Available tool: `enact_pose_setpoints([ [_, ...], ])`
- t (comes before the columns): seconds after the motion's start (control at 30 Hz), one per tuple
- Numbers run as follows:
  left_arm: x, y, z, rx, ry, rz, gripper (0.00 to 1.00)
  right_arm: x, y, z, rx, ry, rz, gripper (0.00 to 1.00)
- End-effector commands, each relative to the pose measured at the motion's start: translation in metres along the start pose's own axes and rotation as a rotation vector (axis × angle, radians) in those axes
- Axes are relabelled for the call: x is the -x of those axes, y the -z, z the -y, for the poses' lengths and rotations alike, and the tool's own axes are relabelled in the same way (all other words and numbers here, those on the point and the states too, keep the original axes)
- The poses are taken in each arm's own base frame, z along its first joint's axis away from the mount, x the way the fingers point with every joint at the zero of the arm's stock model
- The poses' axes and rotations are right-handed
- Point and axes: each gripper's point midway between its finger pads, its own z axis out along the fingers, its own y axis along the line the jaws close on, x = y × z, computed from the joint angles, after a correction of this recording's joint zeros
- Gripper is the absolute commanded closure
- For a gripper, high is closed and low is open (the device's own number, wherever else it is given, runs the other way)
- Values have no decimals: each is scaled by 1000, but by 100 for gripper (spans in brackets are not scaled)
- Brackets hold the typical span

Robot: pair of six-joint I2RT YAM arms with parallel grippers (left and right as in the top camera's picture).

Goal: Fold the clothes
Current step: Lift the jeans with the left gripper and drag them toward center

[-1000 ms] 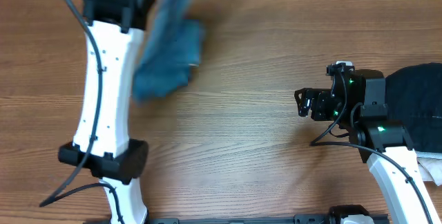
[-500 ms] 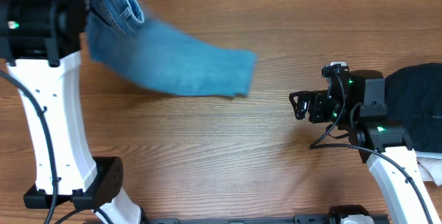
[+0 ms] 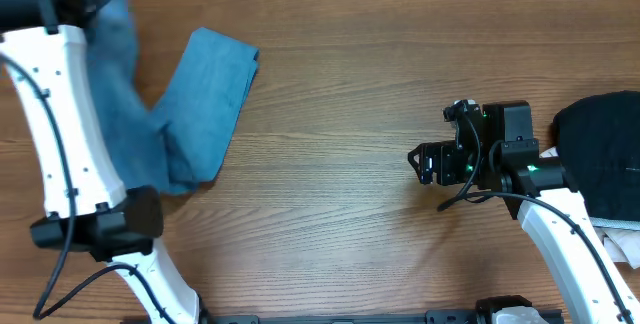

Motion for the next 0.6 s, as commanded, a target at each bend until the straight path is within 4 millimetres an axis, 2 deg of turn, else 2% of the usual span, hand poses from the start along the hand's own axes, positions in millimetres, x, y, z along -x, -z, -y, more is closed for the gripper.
enact_pose_setpoints([
  [0.0,-28,99,180,-691,-169,46,96,22,18,23,-165,-84,78,9],
  [0.03,-34,130,217,-816,-196,103,96,27,28,35,-241,-135,109,6],
  [0.07,-43,182,265,-988,-219,198,96,35,45,49,-318,-202,158,4],
  [0.13,-56,261,310,-1217,-230,328,96,47,67,58,-341,-241,227,3],
  [0.17,-65,309,327,-1330,-222,415,96,51,80,65,-358,-260,261,3],
  [0.2,-64,344,331,-1377,-167,490,96,49,85,70,-370,-270,266,2],
  [0.23,-59,361,326,-1373,-138,546,96,45,87,75,-382,-270,255,2],
  [0.27,-47,366,315,-1311,-104,594,96,39,88,79,-395,-261,230,2],
  [0.3,-33,354,299,-1193,-62,618,96,36,87,80,-398,-259,216,1],
  [0.37,-8,311,268,-946,-12,640,96,37,87,78,-386,-254,218,1],
  [0.43,14,241,226,-655,-11,618,96,36,87,78,-387,-255,214,1],
  [0.47,26,193,199,-522,2,568,96,37,85,74,-366,-238,209,1],
  [0.53,36,141,166,-384,38,506,96,37,84,71,-349,-226,206,1],
  [0.57,36,109,147,-307,51,454,96,37,84,71,-349,-226,206,1],
])
